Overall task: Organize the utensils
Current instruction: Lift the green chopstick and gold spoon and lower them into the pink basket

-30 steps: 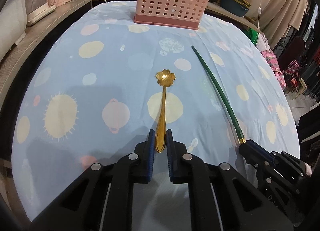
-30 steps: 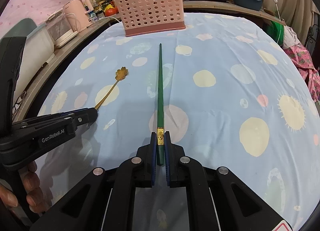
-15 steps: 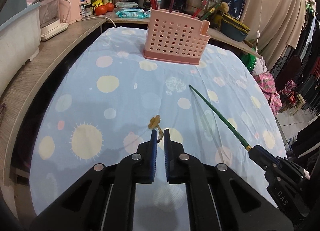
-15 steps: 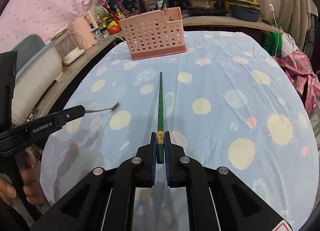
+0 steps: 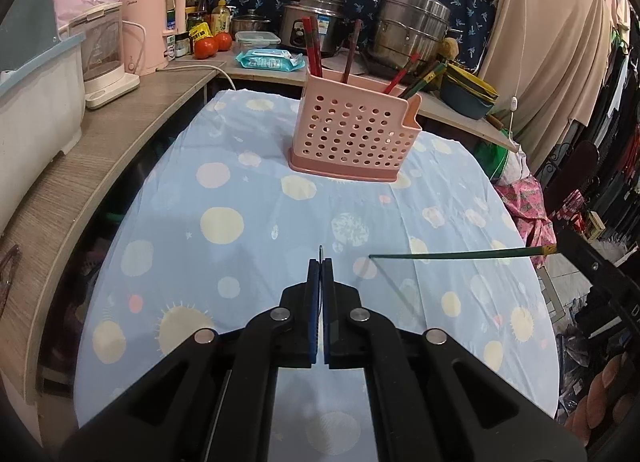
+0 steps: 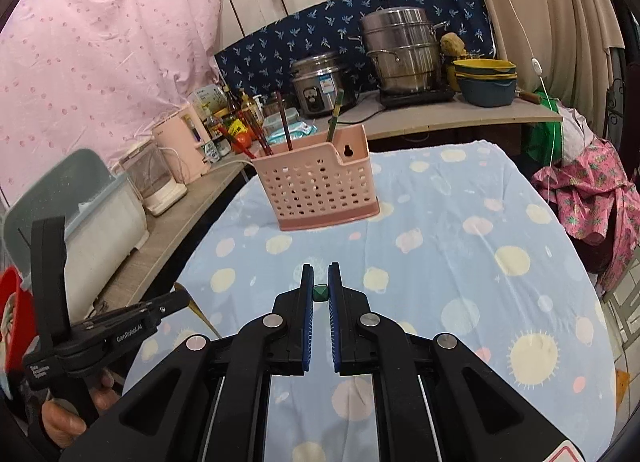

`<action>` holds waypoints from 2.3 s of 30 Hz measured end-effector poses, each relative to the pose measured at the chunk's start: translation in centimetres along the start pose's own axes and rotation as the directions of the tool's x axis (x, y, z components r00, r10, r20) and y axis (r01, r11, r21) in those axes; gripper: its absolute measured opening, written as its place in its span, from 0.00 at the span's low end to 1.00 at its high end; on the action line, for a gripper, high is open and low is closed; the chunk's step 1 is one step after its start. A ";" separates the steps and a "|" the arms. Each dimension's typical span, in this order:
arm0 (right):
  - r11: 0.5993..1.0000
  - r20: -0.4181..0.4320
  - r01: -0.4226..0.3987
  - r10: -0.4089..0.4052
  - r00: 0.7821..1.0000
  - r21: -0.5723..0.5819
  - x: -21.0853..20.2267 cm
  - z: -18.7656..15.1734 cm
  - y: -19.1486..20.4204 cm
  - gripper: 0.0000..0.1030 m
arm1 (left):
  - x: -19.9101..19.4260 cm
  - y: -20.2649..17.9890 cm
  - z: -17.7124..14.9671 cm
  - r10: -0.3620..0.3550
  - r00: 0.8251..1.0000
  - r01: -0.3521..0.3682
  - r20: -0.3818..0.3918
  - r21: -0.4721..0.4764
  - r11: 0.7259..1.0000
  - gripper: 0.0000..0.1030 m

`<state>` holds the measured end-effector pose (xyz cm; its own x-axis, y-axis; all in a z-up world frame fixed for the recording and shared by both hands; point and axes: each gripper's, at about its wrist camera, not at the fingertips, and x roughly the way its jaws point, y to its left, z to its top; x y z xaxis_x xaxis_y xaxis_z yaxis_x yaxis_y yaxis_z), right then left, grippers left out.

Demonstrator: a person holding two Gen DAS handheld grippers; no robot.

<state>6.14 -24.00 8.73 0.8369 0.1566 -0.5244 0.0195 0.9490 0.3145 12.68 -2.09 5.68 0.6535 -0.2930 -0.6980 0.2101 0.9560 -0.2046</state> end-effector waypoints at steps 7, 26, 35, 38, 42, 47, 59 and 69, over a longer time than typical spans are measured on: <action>1.000 0.066 -0.012 0.011 0.998 0.007 0.1 3.4 -0.1 0.07 | -0.1 -0.1 2.3 -0.012 1.000 0.012 0.020 0.002 1.000 0.01; 1.000 0.327 -0.028 0.029 0.945 -0.008 3.8 18.9 1.8 0.07 | 0.2 -2.8 19.5 -0.132 0.964 0.129 0.232 0.027 0.991 0.01; 0.999 0.389 -0.034 0.022 0.921 0.024 8.2 24.1 2.7 0.07 | 3.3 -2.6 24.6 -0.139 0.953 0.143 0.271 0.006 0.990 0.01; 0.999 0.375 -0.023 0.009 0.927 0.033 10.3 24.6 2.5 0.07 | 4.7 -2.4 25.0 -0.131 0.956 0.136 0.264 -0.002 0.991 0.01; 0.999 0.331 -0.014 -0.001 0.944 0.044 12.9 24.3 1.9 0.07 | 7.1 -1.9 24.9 -0.118 0.967 0.126 0.224 -0.022 0.992 0.01; 0.999 0.262 -0.001 -0.010 0.965 0.044 15.7 22.6 1.4 0.07 | 10.4 -1.5 24.0 -0.100 0.982 0.106 0.159 -0.031 0.994 0.01; 0.999 0.168 0.013 -0.019 0.986 0.034 18.7 19.7 0.9 0.07 | 13.6 -1.3 22.4 -0.075 0.992 0.079 0.101 -0.038 0.996 0.01; 0.999 0.124 0.020 -0.025 0.992 0.041 19.7 18.7 0.4 0.07 | 14.0 -1.4 22.1 -0.062 0.994 0.065 0.095 -0.030 0.997 0.01</action>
<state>32.88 -25.69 13.30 0.8977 0.0975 -0.4296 0.0588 0.9399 0.3363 37.66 -7.83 11.34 0.7052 -0.3512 -0.6159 0.2301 0.9350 -0.2698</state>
